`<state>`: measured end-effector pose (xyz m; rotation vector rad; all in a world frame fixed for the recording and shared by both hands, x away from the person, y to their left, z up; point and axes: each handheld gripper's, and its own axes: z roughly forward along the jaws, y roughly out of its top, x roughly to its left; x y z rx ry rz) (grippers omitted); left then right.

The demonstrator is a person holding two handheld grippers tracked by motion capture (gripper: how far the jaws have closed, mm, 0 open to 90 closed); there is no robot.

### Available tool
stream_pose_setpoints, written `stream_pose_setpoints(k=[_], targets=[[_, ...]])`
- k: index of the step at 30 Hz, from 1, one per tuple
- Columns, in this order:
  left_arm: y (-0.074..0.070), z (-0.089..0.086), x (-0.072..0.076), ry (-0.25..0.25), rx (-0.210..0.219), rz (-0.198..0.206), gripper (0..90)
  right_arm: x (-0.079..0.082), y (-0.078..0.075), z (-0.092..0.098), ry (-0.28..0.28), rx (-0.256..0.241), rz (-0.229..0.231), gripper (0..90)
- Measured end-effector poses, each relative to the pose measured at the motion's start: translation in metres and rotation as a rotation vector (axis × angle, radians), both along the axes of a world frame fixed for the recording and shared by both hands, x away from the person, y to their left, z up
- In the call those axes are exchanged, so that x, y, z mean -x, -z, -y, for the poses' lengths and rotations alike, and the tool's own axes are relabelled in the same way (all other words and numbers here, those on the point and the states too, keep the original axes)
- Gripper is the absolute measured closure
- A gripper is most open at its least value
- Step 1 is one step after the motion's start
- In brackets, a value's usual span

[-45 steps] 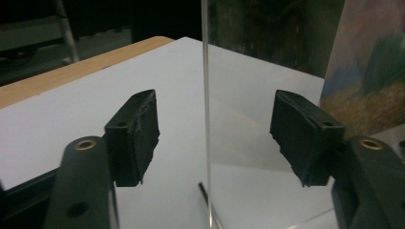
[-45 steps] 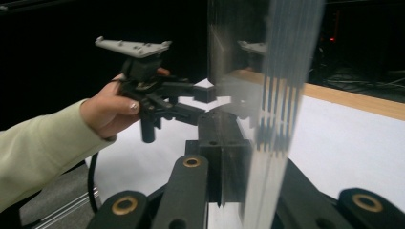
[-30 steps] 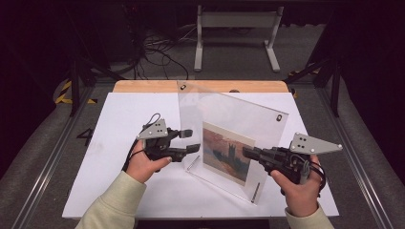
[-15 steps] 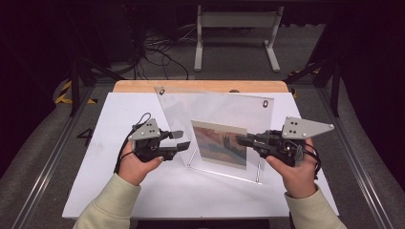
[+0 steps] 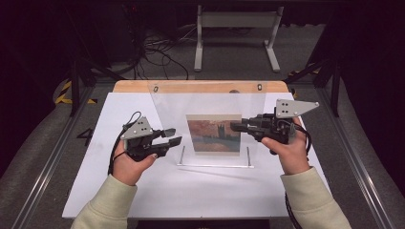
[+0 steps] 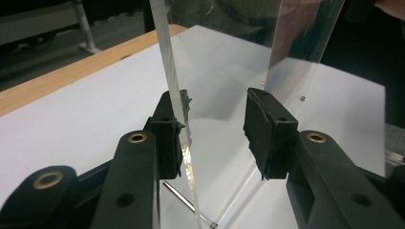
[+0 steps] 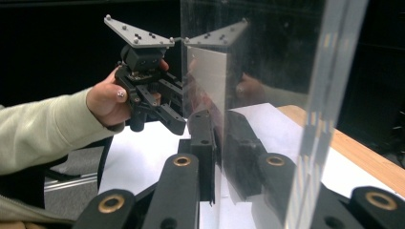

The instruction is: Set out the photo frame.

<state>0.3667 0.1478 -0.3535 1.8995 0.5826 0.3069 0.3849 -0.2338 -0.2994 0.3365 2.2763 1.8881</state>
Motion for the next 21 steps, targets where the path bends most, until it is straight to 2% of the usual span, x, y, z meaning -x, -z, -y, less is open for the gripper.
stream_pose_setpoints(k=[5,7,10,15,19,21], targets=[[0.003,0.001,-0.002,-0.019,-0.021,-0.015,60.5,-0.02,0.01,0.002,-0.04,-0.004,-0.044,79.0],[0.005,0.003,-0.002,-0.019,-0.021,-0.008,61.0,-0.024,0.014,0.002,-0.051,0.014,-0.042,78.6],[0.004,0.006,-0.003,-0.015,-0.028,0.003,61.8,-0.026,0.019,0.005,-0.068,0.011,-0.039,78.6],[0.005,0.012,-0.002,-0.014,-0.017,0.008,63.0,-0.03,0.021,0.012,-0.056,0.033,-0.045,74.0],[0.007,0.014,-0.004,-0.017,-0.004,0.009,62.1,-0.031,0.024,0.014,-0.05,0.028,-0.046,73.6],[0.007,0.016,-0.005,-0.017,-0.003,0.021,62.3,-0.032,0.026,0.016,-0.035,0.028,-0.045,70.1]])
